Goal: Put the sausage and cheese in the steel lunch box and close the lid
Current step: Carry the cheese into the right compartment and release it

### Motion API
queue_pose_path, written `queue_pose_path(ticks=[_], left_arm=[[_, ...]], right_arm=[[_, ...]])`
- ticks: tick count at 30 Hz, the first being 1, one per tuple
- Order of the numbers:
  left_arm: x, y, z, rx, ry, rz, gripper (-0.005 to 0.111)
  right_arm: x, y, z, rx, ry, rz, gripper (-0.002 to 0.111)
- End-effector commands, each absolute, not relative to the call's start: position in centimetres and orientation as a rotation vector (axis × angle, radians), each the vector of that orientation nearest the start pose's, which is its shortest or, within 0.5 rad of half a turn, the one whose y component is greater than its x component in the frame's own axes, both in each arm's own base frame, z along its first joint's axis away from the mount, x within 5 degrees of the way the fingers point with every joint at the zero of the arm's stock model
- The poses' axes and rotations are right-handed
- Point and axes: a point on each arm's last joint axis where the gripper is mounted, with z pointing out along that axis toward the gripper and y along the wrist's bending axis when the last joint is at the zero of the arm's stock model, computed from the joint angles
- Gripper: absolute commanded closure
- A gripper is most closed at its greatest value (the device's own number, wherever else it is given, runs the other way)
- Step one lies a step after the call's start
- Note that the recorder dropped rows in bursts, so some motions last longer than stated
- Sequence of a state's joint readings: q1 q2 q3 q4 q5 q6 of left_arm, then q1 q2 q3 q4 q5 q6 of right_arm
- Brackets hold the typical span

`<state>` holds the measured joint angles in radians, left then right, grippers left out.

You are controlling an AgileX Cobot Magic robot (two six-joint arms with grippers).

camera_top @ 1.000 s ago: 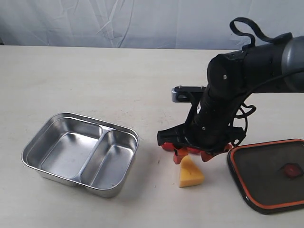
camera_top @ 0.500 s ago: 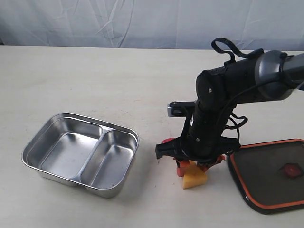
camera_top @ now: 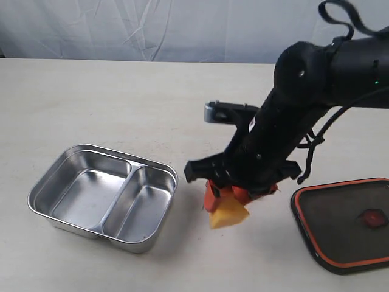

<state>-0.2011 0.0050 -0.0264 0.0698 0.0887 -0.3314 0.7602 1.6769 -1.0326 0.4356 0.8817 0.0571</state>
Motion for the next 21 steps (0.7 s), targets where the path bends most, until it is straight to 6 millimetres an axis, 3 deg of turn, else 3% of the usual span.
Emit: queue_pose_path(ticks=[1, 4, 7, 9, 12, 18, 21], left_arm=[[5.4, -1.0, 21.4, -0.05, 1.552, -0.359, 0.107], [5.4, -1.0, 21.4, -0.05, 1.552, -0.359, 0.107], [5.4, -1.0, 21.4, -0.05, 1.552, -0.359, 0.107], [5.4, -1.0, 21.4, -0.05, 1.552, -0.359, 0.107], [5.4, -1.0, 21.4, -0.05, 1.552, -0.359, 0.107], [5.4, -1.0, 21.4, -0.05, 1.552, -0.359, 0.107], [5.4, -1.0, 21.4, -0.05, 1.552, -0.359, 0.107]], right_arm=[[21.5, 25.4, 24.2, -0.676, 2.771, 0.846, 0.109], [21.5, 28.6, 25.0, -0.808, 2.647, 0.949, 0.109], [21.2, 31.4, 22.5, -0.922, 2.685, 0.901, 0.109], [21.5, 31.8, 20.3, -0.921, 2.74, 0.872, 0.109], [22.1, 32.4, 18.7, -0.857, 2.759, 0.875, 0.109], [22.1, 32.4, 18.5, -0.927, 2.727, 0.859, 0.108], [22.2, 32.4, 18.5, -0.928, 2.725, 0.856, 0.093]])
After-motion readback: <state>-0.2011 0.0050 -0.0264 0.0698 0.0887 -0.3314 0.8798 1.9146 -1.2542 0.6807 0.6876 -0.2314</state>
